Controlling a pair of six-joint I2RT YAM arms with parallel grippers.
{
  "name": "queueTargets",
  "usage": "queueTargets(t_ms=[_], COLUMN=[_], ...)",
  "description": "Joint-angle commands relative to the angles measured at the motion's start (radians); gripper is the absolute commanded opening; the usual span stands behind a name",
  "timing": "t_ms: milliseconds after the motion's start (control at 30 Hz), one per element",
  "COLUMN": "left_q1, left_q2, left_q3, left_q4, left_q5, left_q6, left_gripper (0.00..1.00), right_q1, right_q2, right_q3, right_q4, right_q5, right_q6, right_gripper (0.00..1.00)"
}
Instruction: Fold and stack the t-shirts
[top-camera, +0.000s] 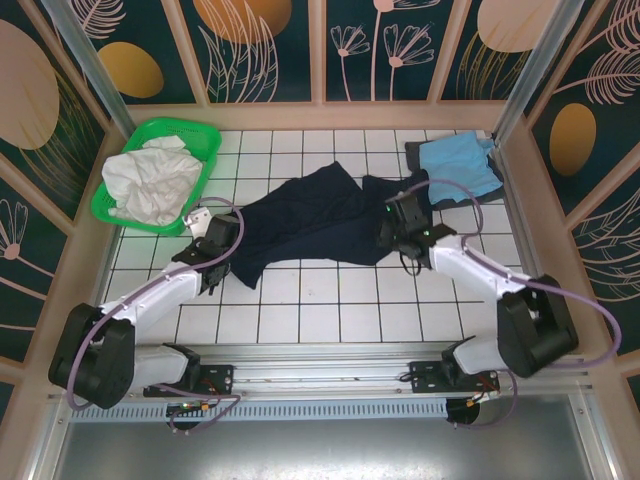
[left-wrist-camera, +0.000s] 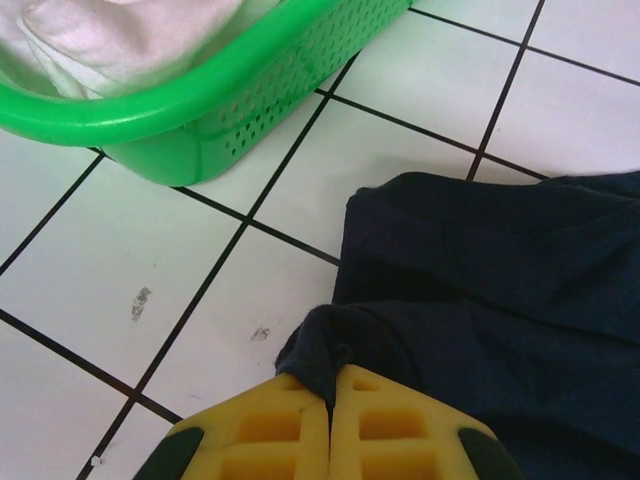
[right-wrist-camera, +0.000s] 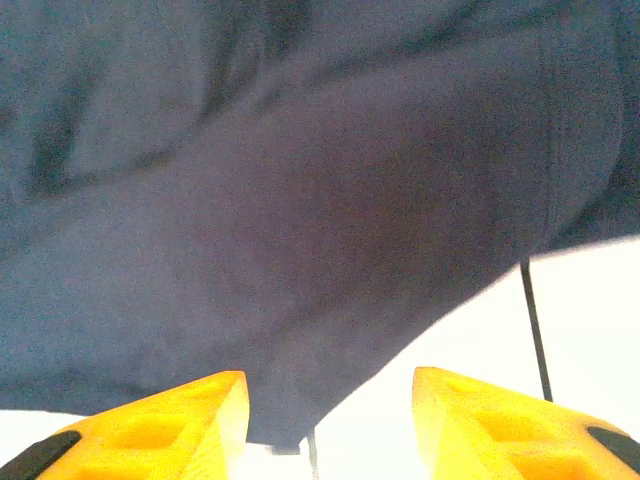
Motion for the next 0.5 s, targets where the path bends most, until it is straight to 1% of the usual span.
queueTargets(t_ms=[0,100,167,233,300,333,367,400,467], left_q1=[0.006,0.006,0.006,0.006,0.006,0.006,0.006,0.006,0.006], left_q2=[0.025,0.031,0.027,0.022,0.013,0.007,-0.006,-0.024,-0.078], left_q3=[0.04,0.045,0.04,0.038,0.05,0.059,0.073,0.09,0.124], left_q4=[0.014,0.018,0.026,0.039,0.037,0.029,0.016,0.0,-0.026], left_q5=[-0.018,-0.002,0.015,0.04,0.062,0.066,0.07,0.074,0.084], left_q6=[0.021,0.017,0.015,0.015,0.018,0.022,0.026,0.03,0.045], left_gripper=[0.0,0.0,0.0,0.0,0.0,0.0,0.0,0.0,0.0], right_q1=[0.036,0.037,0.035,0.026,0.017,0.013,0.005,0.002,0.001], right_q2=[0.024,0.115,0.179,0.232,0.271,0.285,0.298,0.301,0.278], right_q3=[-0.074,-0.06,-0.044,-0.029,-0.018,-0.012,0.001,0.013,0.035], right_q4=[0.097,0.115,0.132,0.157,0.186,0.19,0.186,0.17,0.143], right_q5=[-0.046,-0.036,-0.019,-0.016,-0.008,0.002,0.002,0.017,0.046], right_q6=[0.064,0.069,0.068,0.068,0.068,0.072,0.071,0.074,0.07], right_gripper=[0.49,0.53,0.54,0.54,0.51,0.49,0.42,0.32,0.17])
